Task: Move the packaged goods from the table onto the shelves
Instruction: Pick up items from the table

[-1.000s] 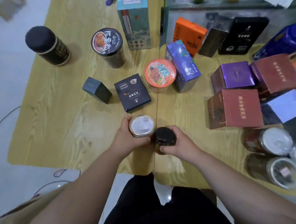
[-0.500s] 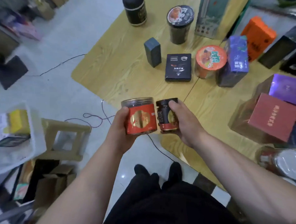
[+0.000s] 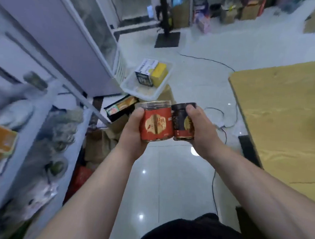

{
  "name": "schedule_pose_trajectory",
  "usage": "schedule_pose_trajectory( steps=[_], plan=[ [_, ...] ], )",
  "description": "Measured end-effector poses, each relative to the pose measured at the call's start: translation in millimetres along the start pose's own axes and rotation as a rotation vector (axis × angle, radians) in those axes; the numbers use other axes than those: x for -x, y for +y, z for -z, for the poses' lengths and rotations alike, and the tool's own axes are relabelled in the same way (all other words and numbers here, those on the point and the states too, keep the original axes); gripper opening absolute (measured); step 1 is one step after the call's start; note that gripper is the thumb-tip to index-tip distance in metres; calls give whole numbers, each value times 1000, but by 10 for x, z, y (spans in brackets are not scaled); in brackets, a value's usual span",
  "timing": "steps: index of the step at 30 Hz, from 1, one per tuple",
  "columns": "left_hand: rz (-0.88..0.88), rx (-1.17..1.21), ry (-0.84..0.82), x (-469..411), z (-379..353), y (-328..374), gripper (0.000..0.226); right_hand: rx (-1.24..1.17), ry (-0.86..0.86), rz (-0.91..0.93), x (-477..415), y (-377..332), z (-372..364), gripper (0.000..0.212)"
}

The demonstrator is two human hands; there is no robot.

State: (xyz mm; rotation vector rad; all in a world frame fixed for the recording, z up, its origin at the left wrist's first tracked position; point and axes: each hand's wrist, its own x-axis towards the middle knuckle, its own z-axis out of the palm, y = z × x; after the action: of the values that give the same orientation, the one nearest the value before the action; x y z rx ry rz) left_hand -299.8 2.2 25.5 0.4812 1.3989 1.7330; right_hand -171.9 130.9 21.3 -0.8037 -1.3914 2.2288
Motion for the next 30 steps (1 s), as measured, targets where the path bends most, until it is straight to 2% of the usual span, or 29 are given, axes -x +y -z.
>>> schedule_pose_trajectory(
  steps=[3,5,6,10,14,18,22,25,28,30],
  plan=[
    [-74,33,210,635,703,274,97,41,-157,-45,32,195,-903,35],
    [-113,45,355,1086,1139,418,110,47,-248,-107,134,334,-1503,34],
    [-137,41,432,1311,1361,471,109,58,-280,-149,189,406,-1785,35],
    [-270,84,635,2173,2090,678,71,116,-438,-223,449,652,-2833,42],
    [-345,103,784,2958,2594,860,78,213,-654,-201,768,890,-3728,48],
    [-451,15,961,3604,2926,1013,96,258,-821,-145,1065,1103,-4470,42],
    [-540,15,1099,4037,3161,1148,63,288,-946,-147,1266,1222,-5103,41],
    [-583,15,1234,4250,3323,1242,61,302,-1093,-138,1350,1312,-5536,43],
    [-611,21,1366,4408,3445,1361,49,290,-1233,-106,1410,1391,-5936,56],
    [-638,11,1449,4510,3527,1415,57,314,-1332,-85,1457,1434,-6196,62]
  ],
)
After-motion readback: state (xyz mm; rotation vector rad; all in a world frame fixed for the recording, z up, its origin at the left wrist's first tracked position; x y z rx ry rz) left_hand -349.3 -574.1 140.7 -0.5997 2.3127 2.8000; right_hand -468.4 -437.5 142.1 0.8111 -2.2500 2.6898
